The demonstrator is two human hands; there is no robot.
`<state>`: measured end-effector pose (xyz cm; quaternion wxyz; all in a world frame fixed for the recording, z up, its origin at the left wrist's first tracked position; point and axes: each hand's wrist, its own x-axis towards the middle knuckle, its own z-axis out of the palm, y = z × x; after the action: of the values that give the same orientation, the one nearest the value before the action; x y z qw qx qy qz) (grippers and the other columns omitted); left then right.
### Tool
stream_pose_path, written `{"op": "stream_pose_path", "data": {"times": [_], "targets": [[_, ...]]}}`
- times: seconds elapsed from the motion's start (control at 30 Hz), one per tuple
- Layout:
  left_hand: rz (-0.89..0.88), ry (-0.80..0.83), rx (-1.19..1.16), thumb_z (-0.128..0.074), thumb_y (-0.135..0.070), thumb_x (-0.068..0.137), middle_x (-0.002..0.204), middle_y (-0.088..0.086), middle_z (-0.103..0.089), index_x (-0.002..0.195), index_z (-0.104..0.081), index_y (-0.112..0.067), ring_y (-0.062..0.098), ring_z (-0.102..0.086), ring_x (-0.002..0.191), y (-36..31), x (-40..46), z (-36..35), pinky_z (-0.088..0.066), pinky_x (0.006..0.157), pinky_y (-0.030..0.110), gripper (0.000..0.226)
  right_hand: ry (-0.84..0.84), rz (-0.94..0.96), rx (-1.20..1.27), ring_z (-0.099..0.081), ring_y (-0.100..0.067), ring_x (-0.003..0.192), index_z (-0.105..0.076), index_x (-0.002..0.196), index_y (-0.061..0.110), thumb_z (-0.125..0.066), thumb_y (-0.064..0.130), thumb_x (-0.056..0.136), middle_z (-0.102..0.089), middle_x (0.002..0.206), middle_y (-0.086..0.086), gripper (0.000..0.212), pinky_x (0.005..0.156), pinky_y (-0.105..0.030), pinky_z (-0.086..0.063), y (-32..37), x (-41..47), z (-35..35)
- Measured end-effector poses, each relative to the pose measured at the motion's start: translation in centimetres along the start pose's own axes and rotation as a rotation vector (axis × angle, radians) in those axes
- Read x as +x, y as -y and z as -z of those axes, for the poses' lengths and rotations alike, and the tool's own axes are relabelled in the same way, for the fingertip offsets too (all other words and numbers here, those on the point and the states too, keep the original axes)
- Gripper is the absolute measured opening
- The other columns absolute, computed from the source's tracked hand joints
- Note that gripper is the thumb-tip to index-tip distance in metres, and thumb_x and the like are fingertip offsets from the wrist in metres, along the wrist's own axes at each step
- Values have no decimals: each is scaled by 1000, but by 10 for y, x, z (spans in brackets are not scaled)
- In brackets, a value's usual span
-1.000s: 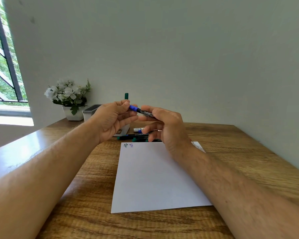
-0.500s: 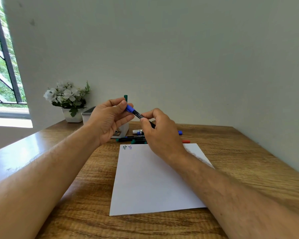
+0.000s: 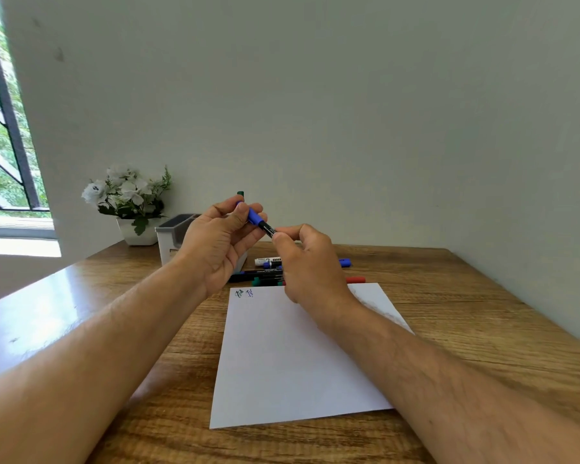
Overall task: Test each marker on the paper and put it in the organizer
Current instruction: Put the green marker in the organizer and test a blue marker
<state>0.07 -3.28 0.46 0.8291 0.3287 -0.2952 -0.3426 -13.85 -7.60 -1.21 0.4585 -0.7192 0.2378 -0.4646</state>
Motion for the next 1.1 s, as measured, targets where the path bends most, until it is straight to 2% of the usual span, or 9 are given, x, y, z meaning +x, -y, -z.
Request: {"op": "stream_pose_path", "data": {"times": [0.1, 0.23, 0.37, 0.47, 0.7, 0.77, 0.87, 1.0, 1.1], "targets": [[10, -5, -5, -58, -5, 93, 95, 15, -76, 113, -59, -7, 25, -75, 87, 2, -1, 1, -59, 62, 29, 20, 27, -76, 62, -43, 0, 43, -60, 89, 24, -53, 27, 99, -49, 52, 14, 12, 44, -20, -35, -3, 3, 0], [33, 33, 45, -61, -3, 91, 98, 19, -74, 121, -55, -10, 29, -74, 89, 5, -6, -2, -60, 65, 32, 31, 44, -136, 92, -41, -8, 50, -58, 88, 23, -52, 29, 99, -47, 60, 7, 15, 49, -24, -32, -7, 5, -3], [8, 60, 142, -68, 4, 81, 107, 25, -69, 126, -53, -15, 32, -73, 91, 5, -10, -4, -60, 68, 34, 50, 67, -109, -16, -47, -5, 51, -59, 95, 21, -50, 32, 101, -53, 65, 6, 16, 47, -21, -36, -6, 4, -1], [-96, -5, 206, -71, 2, 80, 105, 24, -69, 123, -56, -18, 31, -73, 93, -7, -7, 0, -60, 70, 37, 50, 71, -26, -187, -57, 3, 52, -64, 99, 21, -45, 38, 103, -64, 71, 7, 25, 48, -14, -39, 1, 4, 0], [-419, -190, 350, -69, 0, 86, 89, 9, -72, 119, -56, -30, 22, -74, 86, -26, 4, 18, -60, 66, 34, 47, 42, 0, -561, -61, -20, 83, -61, 101, 14, -34, 29, 104, -64, 94, -2, 31, 65, -33, -47, 2, 19, -12], [-472, -232, 382, -70, 0, 86, 87, 6, -72, 120, -56, -31, 21, -73, 87, -26, 5, 20, -61, 70, 38, 48, 105, -27, -631, -63, -26, 85, -66, 98, 8, -34, 26, 103, -65, 95, -9, 37, 65, -33, -47, 0, 21, -19], [-555, -254, 433, -70, 0, 85, 88, 5, -72, 121, -55, -33, 16, -73, 87, -27, 6, 20, -61, 72, 38, 50, 121, -70, -677, -64, -23, 88, -68, 101, 6, -36, 33, 105, -67, 98, -11, 42, 74, -34, -51, -11, 20, -29], [-666, -251, 488, -69, 1, 86, 93, 6, -71, 122, -54, -32, 13, -72, 88, -30, 12, 19, -61, 75, 36, 51, 222, -92, -778, -57, -26, 84, -64, 106, 3, -34, 29, 104, -61, 94, -11, 40, 72, -35, -43, -17, 20, -27], [-754, -279, 565, -69, -2, 86, 92, 3, -71, 117, -55, -40, 14, -72, 86, -31, 16, 19, -60, 79, 39, 52, 259, -47, -787, -50, -27, 82, -61, 102, 4, -32, 24, 103, -55, 91, -11, 36, 71, -34, -38, -13, 18, -23]]}}
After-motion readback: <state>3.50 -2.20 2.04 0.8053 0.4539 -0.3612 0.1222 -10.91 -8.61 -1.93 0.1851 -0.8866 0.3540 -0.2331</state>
